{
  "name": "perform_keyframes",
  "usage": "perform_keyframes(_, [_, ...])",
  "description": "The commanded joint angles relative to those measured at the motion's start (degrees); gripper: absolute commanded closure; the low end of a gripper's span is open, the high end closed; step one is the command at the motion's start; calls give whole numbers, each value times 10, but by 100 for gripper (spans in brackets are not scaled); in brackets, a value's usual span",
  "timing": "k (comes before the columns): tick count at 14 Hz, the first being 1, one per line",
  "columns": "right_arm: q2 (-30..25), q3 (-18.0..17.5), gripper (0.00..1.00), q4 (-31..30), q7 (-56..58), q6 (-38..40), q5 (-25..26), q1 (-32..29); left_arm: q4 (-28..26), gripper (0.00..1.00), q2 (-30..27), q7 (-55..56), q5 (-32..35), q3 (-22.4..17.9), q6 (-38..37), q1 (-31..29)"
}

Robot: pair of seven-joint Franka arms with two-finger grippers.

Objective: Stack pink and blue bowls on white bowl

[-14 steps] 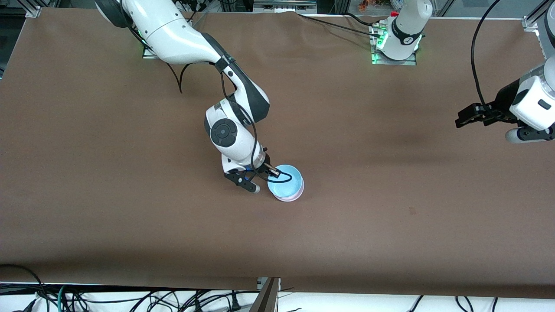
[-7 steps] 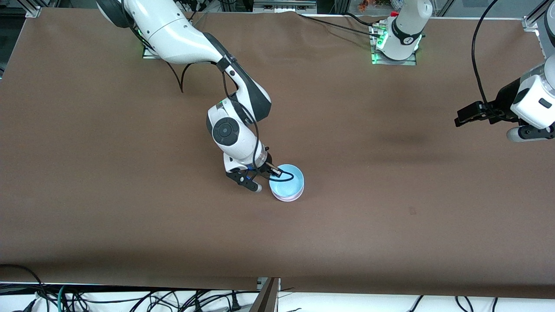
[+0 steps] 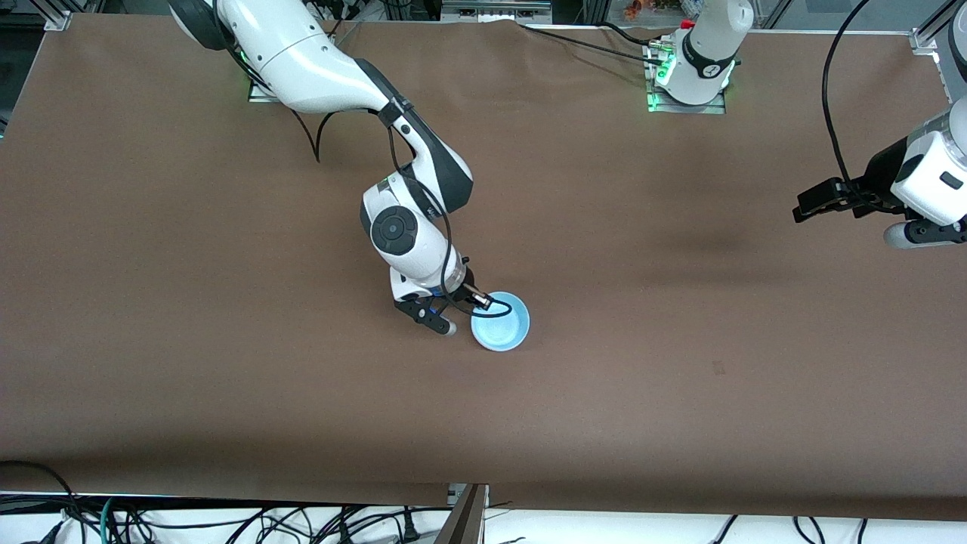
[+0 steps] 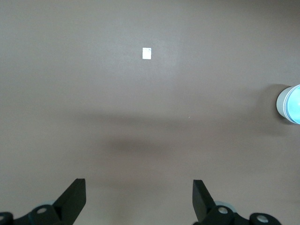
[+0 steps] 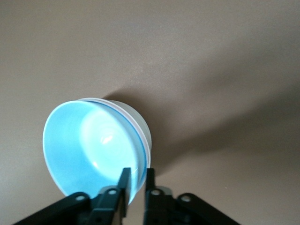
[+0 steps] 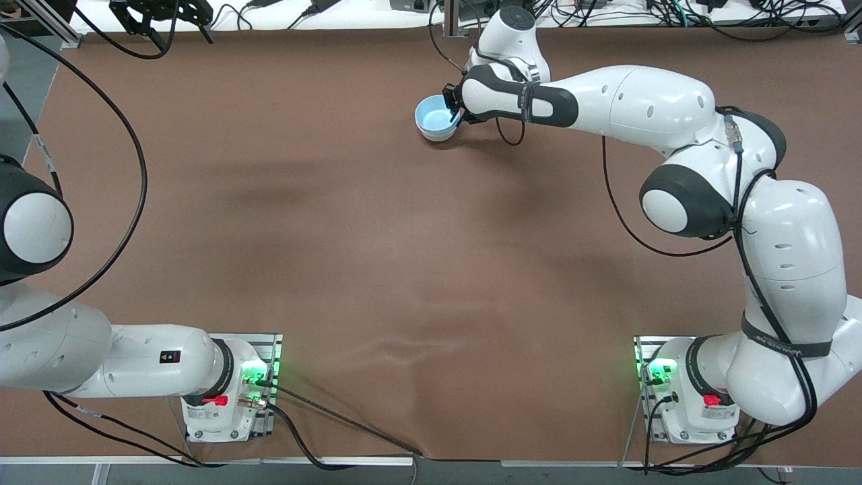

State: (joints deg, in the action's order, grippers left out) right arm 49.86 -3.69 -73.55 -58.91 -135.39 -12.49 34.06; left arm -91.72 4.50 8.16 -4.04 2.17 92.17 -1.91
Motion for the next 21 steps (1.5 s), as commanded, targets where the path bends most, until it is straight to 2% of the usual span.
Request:
perform_keyframes(1, [6,4,0,20,-6,6,-4,3,22,0,9,-12,13,3,0,-8])
perform_keyframes(2, [2,5,0,20,-5,14,-4,-1,33,0,12,-12,13,3,0,-8])
perform_keyframes(4, [-7,15,0,41,20,83,2,-14,61,0,30,-10,12,3,-1,-8])
perform_keyframes(7, [-30,13,0,90,162,234,29,-75,83,0,44,-10,10,3,-1,-12])
perform_keyframes(11, [-111,36,0,90,424,420,169,-125,86,0,45,-10,11,2,-1,-14])
perform_keyframes(12, [-125,50,0,89,467,447,179,-127,86,0,48,-10,11,2,-1,-14])
perform_keyframes(15, [-177,103,0,86,598,499,179,-136,86,0,51,-10,11,2,-1,-15])
perform_keyframes(17, [-229,106,0,70,603,510,172,-168,86,0,52,-11,11,2,-1,-16])
perform_keyframes(19, [-298,103,0,5,601,502,159,-183,86,0,52,-11,8,2,-1,-19])
perform_keyframes(21, [-331,93,0,-5,611,523,150,-209,86,0,52,-11,5,3,-1,-25])
